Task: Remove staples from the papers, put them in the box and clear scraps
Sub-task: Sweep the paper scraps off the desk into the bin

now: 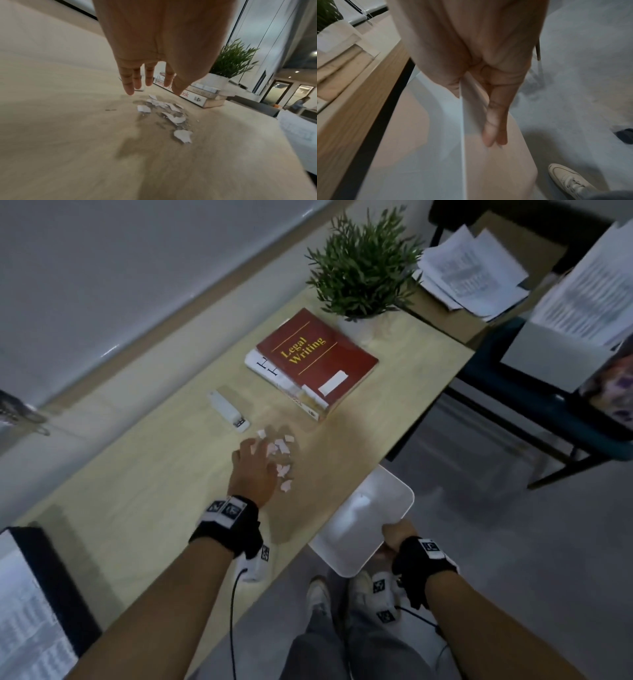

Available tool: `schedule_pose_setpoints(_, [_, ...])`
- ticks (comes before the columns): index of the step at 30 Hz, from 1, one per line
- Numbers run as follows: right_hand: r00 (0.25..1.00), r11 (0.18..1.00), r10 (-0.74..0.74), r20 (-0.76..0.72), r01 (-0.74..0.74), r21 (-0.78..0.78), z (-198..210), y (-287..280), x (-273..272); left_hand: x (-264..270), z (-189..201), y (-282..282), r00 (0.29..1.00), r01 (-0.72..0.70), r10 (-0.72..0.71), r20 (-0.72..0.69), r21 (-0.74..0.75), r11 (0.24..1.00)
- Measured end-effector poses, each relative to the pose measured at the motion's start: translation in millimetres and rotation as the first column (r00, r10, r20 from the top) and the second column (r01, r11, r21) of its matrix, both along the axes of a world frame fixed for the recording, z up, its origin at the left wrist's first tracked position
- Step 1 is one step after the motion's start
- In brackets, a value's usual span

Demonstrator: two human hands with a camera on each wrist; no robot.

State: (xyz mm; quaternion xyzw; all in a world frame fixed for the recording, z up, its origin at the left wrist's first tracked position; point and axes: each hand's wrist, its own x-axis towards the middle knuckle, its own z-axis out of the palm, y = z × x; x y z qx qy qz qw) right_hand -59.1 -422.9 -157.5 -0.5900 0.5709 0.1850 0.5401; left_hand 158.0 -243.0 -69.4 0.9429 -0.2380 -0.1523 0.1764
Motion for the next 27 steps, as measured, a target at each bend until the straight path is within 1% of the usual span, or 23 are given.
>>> schedule_pose_setpoints(1, [1.000,1.000,-0.008,-0.011,0.008,0.008,2,1,-1,6,-3,-7,1.000,-0.005,0.005,0.001,0.048,0.999])
schedule_pose_setpoints(2, [1.000,1.000,-0.006,-0.012,0.007,0.024,-6,-1,-4,8,-4,-14,1.000,-0.015,0.017,-0.014,0.082,0.997])
schedule_pose_setpoints(4, [1.000,0.998,-0.016,-0.022,0.017,0.067,-12,-1,-6,7,-8,-24,0.998,-0.031,0.037,-0.050,0.113,0.993])
schedule_pose_setpoints(6, [0.999,0.994,-0.038,-0.031,0.041,0.100,-18,-2,-8,-2,-12,-31,0.998,-0.040,0.046,-0.044,0.124,0.991])
schedule_pose_setpoints(7, [0.998,0.991,-0.066,-0.025,0.068,0.119,-30,-3,-9,-9,-14,-32,0.999,-0.033,0.037,-0.034,0.105,0.994])
schedule_pose_setpoints(8, [0.997,0.987,-0.075,-0.014,0.076,0.141,-35,-4,-10,-18,-14,-34,1.000,-0.013,0.015,-0.019,0.082,0.997])
schedule_pose_setpoints(10, [0.998,0.982,-0.066,-0.023,0.069,0.176,1,4,0,-40,-13,-35,0.997,0.073,-0.073,0.006,0.021,0.997])
schedule_pose_setpoints(11, [0.996,0.979,-0.086,-0.025,0.089,0.182,21,8,5,-53,-12,-36,0.992,0.124,-0.124,0.009,0.004,0.992])
schedule_pose_setpoints(12, [0.993,0.973,-0.116,-0.019,0.117,0.198,31,10,8,-66,-10,-38,0.984,0.179,-0.179,0.011,0.004,0.984])
schedule_pose_setpoints(14, [0.989,0.964,-0.151,-0.004,0.148,0.220,34,12,12,-91,-8,-40,0.963,0.269,-0.270,0.012,0.031,0.963])
schedule_pose_setpoints(15, [0.987,0.963,-0.160,-0.002,0.156,0.222,36,13,14,-103,-9,-41,0.957,0.290,-0.290,-0.004,0.025,0.957])
schedule_pose_setpoints(18, [0.979,0.959,-0.201,0.012,0.195,0.205,36,15,18,-129,-5,-43,0.934,0.354,-0.355,-0.035,-0.044,0.934])
schedule_pose_setpoints(20, [0.978,0.961,-0.209,0.016,0.203,0.188,35,16,20,-138,-5,-42,0.899,0.427,-0.433,-0.069,-0.088,0.900])
schedule_pose_setpoints(22, [0.970,0.955,-0.241,0.031,0.231,0.187,32,17,20,-135,-9,-39,0.873,0.458,-0.477,-0.105,-0.164,0.874])
schedule_pose_setpoints(24, [0.964,0.948,-0.262,0.039,0.250,0.198,27,18,20,-118,-11,-35,0.861,0.483,-0.503,-0.074,-0.187,0.855])
schedule_pose_setpoints(25, [0.964,0.947,-0.265,0.040,0.252,0.199,25,18,19,-103,-10,-33,0.878,0.463,-0.477,-0.038,-0.185,0.867])
schedule_pose_setpoints(26, [0.963,0.948,-0.265,0.045,0.252,0.195,23,17,19,-84,-10,-30,0.905,0.418,-0.426,-0.016,-0.166,0.893])
schedule_pose_setpoints(27, [0.963,0.948,-0.266,0.045,0.253,0.193,23,17,18,-64,-8,-28,0.942,0.331,-0.337,-0.012,-0.153,0.931])
